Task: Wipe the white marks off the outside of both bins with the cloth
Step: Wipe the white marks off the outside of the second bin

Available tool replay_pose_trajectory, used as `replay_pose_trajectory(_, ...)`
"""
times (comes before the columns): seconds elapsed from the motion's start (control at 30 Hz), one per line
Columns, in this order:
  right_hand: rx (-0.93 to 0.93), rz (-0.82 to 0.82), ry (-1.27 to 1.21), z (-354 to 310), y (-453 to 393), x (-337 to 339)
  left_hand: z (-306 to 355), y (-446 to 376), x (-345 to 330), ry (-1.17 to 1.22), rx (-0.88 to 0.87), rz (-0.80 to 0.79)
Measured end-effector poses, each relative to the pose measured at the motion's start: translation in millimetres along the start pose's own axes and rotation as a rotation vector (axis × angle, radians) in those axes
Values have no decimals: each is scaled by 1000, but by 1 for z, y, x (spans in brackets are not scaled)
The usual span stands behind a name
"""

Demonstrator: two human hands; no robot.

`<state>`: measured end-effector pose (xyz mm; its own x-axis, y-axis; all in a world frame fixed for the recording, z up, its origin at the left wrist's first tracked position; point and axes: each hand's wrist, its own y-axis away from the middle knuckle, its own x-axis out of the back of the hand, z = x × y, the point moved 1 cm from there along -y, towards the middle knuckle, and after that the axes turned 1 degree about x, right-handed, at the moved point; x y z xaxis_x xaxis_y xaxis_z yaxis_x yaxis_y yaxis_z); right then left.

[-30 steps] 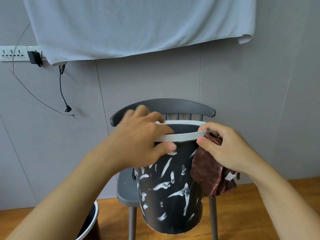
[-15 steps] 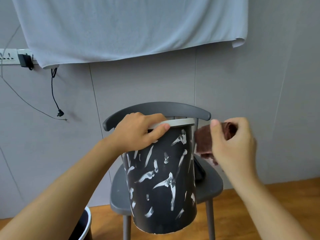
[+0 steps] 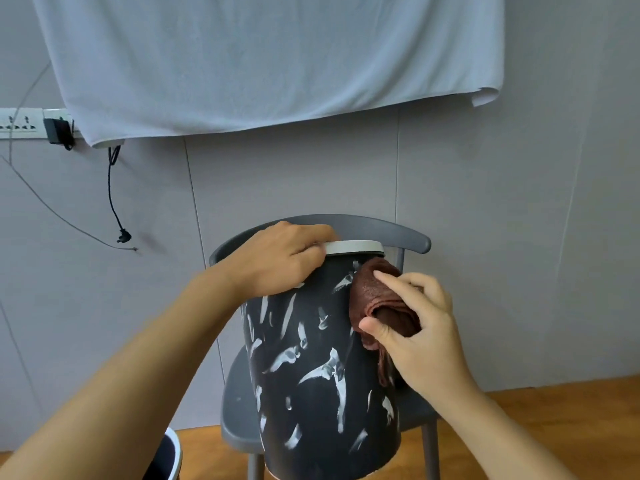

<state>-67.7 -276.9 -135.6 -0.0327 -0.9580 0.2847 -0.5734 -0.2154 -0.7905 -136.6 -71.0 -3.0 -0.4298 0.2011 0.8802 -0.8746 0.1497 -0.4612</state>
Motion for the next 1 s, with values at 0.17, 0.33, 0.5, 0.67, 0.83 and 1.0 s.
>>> replay_pose_trajectory(0.17, 24, -50, 94, 8, -7, -2, 5, -12, -17, -203, -8, 167)
replay_pose_trajectory(0.33, 131, -157, 81, 13, -8, -2, -7, -10, -22, -214, -30, 283)
replay_pose_trajectory(0.5, 102, -14, -28, 11, -18, -3, -18, -6, -22, -184, -38, 320)
replay_pose_trajectory(0.67, 94, 76, 35, 4, -33, -4, -22, -6, -26, -164, -98, 349)
replay_pose_trajectory(0.83, 84, -137, 137, -8, -26, -21, -35, -5, -26, -80, -11, 414)
replay_pose_trajectory(1.0, 96, -154, 111, -9, -33, -16, -39, 0, -23, -39, -8, 377)
